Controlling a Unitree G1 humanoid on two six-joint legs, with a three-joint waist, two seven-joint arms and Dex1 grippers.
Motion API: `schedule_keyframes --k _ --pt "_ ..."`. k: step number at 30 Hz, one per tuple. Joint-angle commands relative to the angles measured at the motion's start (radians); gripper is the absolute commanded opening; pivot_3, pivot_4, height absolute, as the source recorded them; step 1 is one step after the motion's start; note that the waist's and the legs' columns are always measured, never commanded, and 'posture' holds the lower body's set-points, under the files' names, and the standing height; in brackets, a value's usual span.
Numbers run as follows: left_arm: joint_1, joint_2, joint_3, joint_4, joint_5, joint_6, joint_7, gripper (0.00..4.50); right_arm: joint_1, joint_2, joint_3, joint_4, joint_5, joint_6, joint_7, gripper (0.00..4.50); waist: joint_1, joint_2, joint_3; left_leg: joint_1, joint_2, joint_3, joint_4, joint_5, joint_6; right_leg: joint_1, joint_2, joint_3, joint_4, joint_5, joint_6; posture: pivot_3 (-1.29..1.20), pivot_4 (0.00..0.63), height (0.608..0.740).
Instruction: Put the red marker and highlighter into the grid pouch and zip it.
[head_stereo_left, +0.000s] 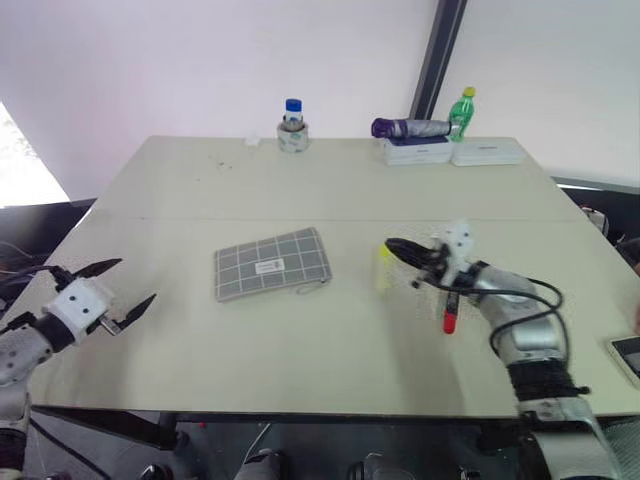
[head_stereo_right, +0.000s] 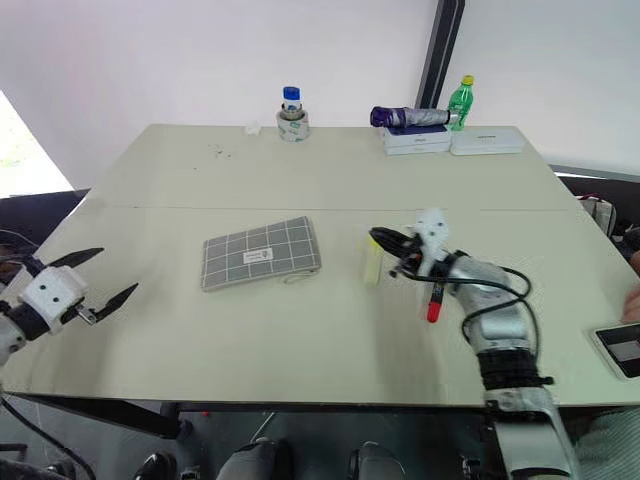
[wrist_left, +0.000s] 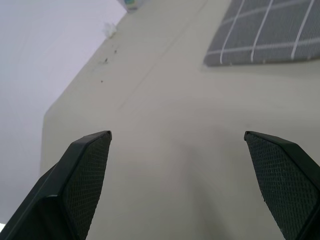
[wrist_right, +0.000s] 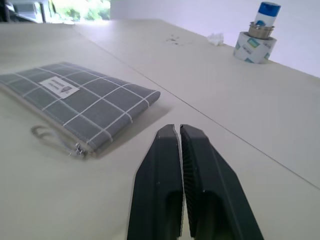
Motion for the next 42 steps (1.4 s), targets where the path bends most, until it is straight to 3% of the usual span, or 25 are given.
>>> schedule_keyframes --k 1,8,17,27,42 --pt "-0.058 0.06 -0.067 0.074 0.101 -0.152 0.048 4.5 -0.072 0.04 0.067 0.077 -0.134 -0.039 -0.14 0.03 -0.001 0.0 0.0 0.0 0.0 0.0 0.0 0.0 0.0 0.0 0.0 0.0 0.0 0.0 0.0 0.0 0.15 0.737" --pt "-0.205 0.121 -0.244 0.233 0.314 -0.374 0.162 4.5 -0.245 0.154 0.169 0.321 -0.296 -0.071 -0.321 0.03 -0.007 0.0 0.0 0.0 0.0 0.002 0.001 0.0 0.0 -0.001 0.0 0.0 0.003 0.001 0.001 0.0 0.15 0.737" --pt "-0.33 0.101 -0.382 0.361 0.447 -0.456 0.322 4.5 -0.31 0.21 0.205 0.479 -0.352 -0.088 -0.376 0.03 -0.008 0.0 0.0 0.0 0.0 0.004 0.001 0.001 -0.001 -0.003 0.0 0.001 0.005 0.001 0.002 0.0 0.15 0.737" --pt "-0.411 0.074 -0.524 0.415 0.597 -0.483 0.49 4.5 -0.315 0.26 0.247 0.526 -0.396 -0.119 -0.389 0.03 -0.005 0.0 0.0 0.0 0.001 0.004 0.002 0.001 -0.001 -0.003 0.0 0.001 0.007 0.001 0.002 0.0 0.15 0.737" --pt "-0.479 0.047 -0.623 0.477 0.632 -0.509 0.556 4.5 -0.305 0.273 0.272 0.523 -0.417 -0.152 -0.371 0.03 -0.002 0.0 0.0 0.0 0.001 0.004 0.003 0.002 -0.001 -0.003 0.0 0.001 0.008 0.001 0.002 0.0 0.15 0.737"
